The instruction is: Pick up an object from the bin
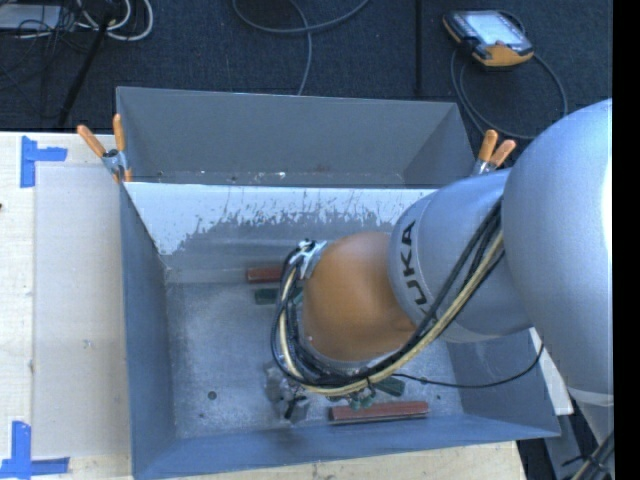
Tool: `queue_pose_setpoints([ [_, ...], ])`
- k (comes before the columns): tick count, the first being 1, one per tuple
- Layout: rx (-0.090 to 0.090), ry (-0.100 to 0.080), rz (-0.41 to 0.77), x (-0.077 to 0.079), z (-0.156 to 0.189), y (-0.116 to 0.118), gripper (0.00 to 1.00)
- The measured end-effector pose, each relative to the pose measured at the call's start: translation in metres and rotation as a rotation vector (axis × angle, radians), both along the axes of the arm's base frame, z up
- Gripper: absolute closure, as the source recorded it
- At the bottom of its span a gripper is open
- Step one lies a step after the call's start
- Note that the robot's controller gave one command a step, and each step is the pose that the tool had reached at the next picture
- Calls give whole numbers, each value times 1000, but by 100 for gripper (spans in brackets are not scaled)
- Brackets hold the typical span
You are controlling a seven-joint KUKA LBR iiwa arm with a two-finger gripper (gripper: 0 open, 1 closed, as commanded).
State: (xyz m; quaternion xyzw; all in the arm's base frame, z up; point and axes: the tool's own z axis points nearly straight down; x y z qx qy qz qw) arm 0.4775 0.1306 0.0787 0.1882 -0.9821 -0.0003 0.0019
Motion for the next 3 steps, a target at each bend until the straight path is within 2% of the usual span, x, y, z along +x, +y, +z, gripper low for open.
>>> queue_pose_setpoints([
  [1,0,-5,-398,4,24,-17,0],
  [2,0,-3,-398,4,23,-16,0],
  [3,-1,-2,-106,20,-9,-75,100],
])
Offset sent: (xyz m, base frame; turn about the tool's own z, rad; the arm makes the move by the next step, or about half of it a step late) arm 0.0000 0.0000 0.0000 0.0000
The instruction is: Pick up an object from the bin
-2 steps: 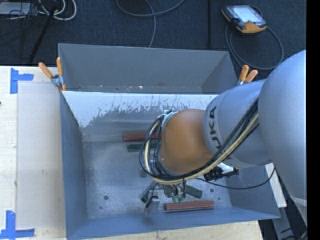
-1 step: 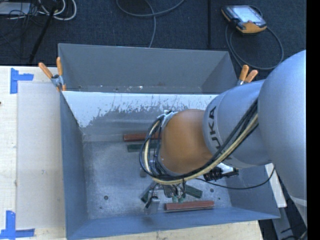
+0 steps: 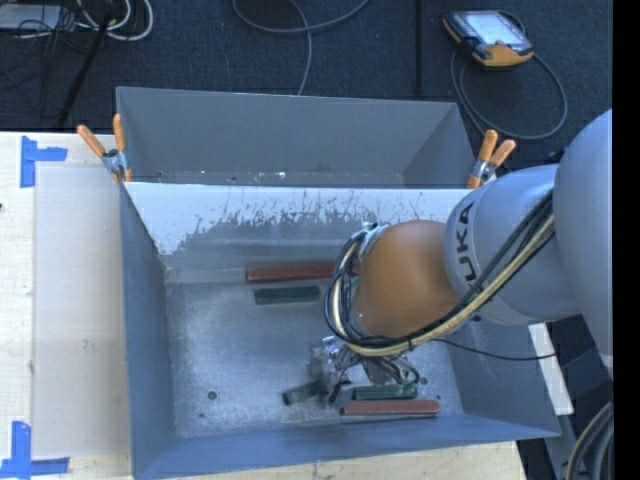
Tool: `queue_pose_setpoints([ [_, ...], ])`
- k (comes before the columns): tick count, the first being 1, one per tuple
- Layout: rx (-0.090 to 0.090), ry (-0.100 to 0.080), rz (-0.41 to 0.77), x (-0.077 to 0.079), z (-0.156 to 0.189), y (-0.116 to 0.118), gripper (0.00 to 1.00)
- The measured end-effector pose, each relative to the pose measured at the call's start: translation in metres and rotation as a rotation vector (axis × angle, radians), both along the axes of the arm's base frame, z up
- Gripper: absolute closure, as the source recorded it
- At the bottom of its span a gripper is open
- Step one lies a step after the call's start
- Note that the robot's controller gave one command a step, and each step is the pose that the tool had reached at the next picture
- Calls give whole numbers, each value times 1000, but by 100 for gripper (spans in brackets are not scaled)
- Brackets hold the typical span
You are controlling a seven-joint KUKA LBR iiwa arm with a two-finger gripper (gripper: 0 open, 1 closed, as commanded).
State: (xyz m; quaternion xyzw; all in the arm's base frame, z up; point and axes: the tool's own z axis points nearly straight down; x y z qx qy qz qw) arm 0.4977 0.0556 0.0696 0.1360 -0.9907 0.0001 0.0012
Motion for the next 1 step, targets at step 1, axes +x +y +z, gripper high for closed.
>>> queue_pose_setpoints([
  [1,0,1,0,0,0,0,100],
])
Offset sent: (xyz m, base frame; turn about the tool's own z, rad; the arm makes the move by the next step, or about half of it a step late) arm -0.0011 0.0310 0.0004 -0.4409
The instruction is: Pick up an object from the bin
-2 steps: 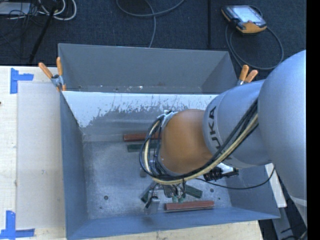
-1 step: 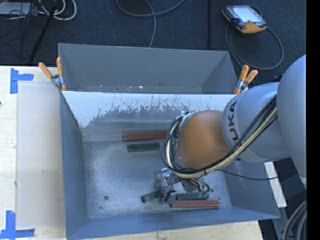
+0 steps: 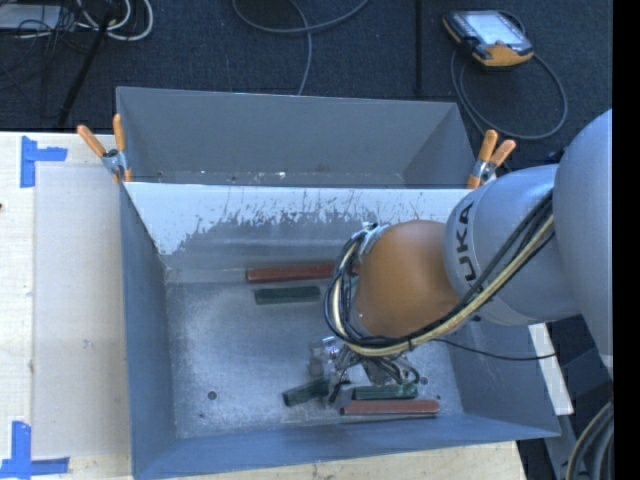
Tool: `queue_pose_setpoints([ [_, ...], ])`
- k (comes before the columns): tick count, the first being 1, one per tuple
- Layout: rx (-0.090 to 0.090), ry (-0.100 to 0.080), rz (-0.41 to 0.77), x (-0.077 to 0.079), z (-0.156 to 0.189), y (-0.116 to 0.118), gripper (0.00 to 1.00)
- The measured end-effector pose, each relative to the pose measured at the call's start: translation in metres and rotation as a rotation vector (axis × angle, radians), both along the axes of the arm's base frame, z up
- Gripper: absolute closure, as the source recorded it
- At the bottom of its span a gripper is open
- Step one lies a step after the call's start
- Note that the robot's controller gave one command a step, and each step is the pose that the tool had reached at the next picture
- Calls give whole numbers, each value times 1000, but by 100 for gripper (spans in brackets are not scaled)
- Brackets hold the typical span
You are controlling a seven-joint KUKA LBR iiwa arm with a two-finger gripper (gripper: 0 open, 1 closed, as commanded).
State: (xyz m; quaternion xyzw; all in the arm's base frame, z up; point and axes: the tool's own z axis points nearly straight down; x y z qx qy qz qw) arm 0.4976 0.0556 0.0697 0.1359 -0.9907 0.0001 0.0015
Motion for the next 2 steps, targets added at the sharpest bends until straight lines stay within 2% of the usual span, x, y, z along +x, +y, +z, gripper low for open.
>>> queue_pose_setpoints([
  [1,3,-3,436,-1,0,31,100],
  [2,3,-2,436,-1,0,31,100],
])
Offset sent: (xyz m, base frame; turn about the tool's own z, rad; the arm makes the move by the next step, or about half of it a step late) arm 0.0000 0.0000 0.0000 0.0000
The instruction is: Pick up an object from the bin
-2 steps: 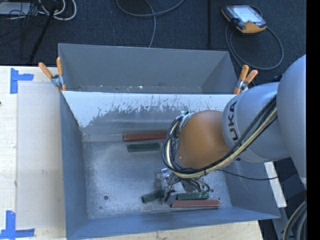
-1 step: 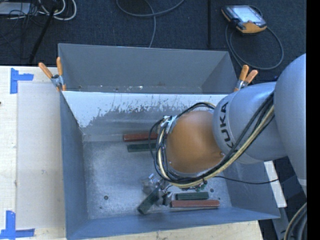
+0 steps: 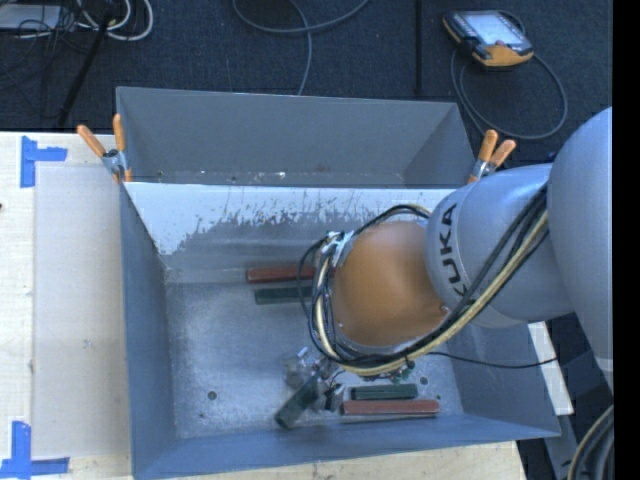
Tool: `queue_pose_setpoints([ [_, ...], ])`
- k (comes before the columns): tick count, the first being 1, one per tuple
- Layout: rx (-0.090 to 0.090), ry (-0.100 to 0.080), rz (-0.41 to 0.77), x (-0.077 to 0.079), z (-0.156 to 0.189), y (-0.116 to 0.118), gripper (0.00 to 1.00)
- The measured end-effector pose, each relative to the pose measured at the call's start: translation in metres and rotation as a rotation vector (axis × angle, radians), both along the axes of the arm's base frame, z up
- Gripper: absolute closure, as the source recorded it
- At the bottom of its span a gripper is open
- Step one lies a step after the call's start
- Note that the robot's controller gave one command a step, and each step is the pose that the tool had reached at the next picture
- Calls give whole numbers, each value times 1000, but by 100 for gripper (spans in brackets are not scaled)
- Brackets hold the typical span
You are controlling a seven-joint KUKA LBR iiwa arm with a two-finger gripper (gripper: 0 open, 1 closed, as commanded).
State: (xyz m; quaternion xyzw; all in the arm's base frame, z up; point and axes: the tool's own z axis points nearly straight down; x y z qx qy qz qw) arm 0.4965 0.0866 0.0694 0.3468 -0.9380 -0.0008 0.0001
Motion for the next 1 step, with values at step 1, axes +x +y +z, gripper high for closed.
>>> queue_pose_setpoints([
  [1,-1,1,8,22,199,25,100],
])
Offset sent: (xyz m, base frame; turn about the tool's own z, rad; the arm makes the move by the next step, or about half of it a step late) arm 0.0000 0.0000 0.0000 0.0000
